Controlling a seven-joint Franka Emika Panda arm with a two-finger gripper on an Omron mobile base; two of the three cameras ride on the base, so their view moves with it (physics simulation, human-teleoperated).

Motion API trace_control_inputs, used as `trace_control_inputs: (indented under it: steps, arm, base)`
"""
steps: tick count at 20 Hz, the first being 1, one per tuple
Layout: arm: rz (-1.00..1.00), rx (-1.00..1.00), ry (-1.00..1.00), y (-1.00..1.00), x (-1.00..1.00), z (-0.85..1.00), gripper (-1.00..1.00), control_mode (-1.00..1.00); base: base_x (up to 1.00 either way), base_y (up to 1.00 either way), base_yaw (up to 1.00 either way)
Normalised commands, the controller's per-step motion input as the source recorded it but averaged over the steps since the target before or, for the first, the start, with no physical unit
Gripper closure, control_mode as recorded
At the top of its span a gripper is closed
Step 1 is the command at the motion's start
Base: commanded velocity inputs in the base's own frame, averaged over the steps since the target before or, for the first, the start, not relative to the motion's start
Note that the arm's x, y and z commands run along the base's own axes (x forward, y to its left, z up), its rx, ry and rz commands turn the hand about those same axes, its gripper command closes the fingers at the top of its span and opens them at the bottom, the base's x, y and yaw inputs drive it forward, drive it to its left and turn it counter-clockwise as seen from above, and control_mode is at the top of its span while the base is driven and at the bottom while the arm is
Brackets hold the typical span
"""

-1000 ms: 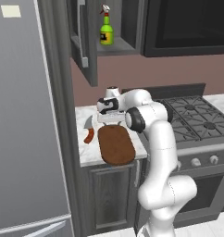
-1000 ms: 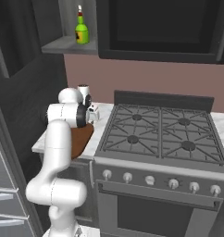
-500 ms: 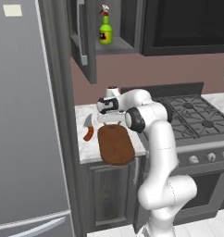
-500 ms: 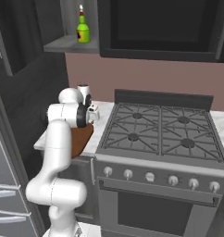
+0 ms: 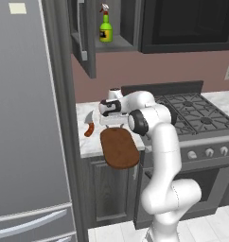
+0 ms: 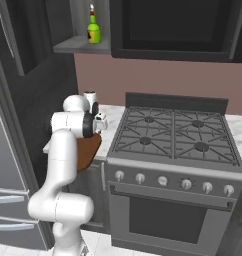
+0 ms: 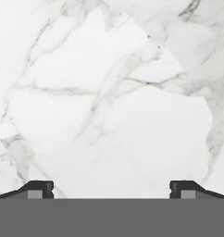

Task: Move the cutting board and knife to the sink. Then move spray from the cabinet to the counter.

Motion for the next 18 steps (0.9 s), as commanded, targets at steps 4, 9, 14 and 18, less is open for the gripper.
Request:
trace_control_inputs:
  steps: [4,9,14,18]
  arm:
    - [0.00,0.00,0.00,0.00,0.00,0.00,-1.00,1.00]
    - [0.00,0.00,0.00,0.00,0.14,0.00,-1.00,-1.00]
    - [0.00,0.00,-0.01,-0.03,0.24,0.18,-1.00,-1.00]
    - [0.00,0.00,-0.07,0.00,0.13,0.39,-1.00,-1.00]
  base:
    - [0.01,0.00,0.00]
    - [0.01,0.00,0.00]
    - [0.00,0.00,0.00]
    - [0.00,0.00,0.00]
